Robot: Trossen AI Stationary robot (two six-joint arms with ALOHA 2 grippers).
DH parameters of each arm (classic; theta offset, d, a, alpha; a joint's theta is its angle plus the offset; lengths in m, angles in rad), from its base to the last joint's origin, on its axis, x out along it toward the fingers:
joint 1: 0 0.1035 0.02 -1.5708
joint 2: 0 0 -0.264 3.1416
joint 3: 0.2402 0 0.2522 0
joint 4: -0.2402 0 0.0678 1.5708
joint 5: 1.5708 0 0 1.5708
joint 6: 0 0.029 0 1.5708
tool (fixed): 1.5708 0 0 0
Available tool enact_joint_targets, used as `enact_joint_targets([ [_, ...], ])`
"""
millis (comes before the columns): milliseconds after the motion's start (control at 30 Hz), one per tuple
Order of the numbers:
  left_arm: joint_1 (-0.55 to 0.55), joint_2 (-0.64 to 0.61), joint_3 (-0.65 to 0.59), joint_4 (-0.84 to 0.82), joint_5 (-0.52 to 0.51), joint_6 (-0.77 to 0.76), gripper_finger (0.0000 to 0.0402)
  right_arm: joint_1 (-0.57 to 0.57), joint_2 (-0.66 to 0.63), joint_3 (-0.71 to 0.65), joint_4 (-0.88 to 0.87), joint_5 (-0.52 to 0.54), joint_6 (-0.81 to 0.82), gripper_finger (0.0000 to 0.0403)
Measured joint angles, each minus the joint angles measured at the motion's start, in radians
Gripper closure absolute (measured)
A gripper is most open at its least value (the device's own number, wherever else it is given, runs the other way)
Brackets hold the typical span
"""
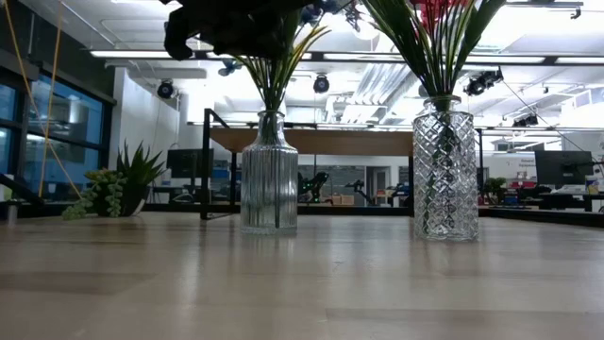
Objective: Pick and place flowers into a vace then onto a shelf
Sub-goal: Put the blue flowers into the left transparent flower vase
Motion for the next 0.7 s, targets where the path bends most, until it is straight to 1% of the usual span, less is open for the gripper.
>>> enact_joint_targets([
  [433, -0.007, 0.000, 0.000, -0.005, 0.005, 0.000, 0.0289, 0.001, 0.000, 0.000, 0.000, 0.007, 0.000, 0.0320],
  [700, -0.007, -0.001, 0.000, -0.027, 0.116, 0.000, 0.0289, 0.001, 0.000, 0.000, 0.000, 0.008, 0.000, 0.0320],
])
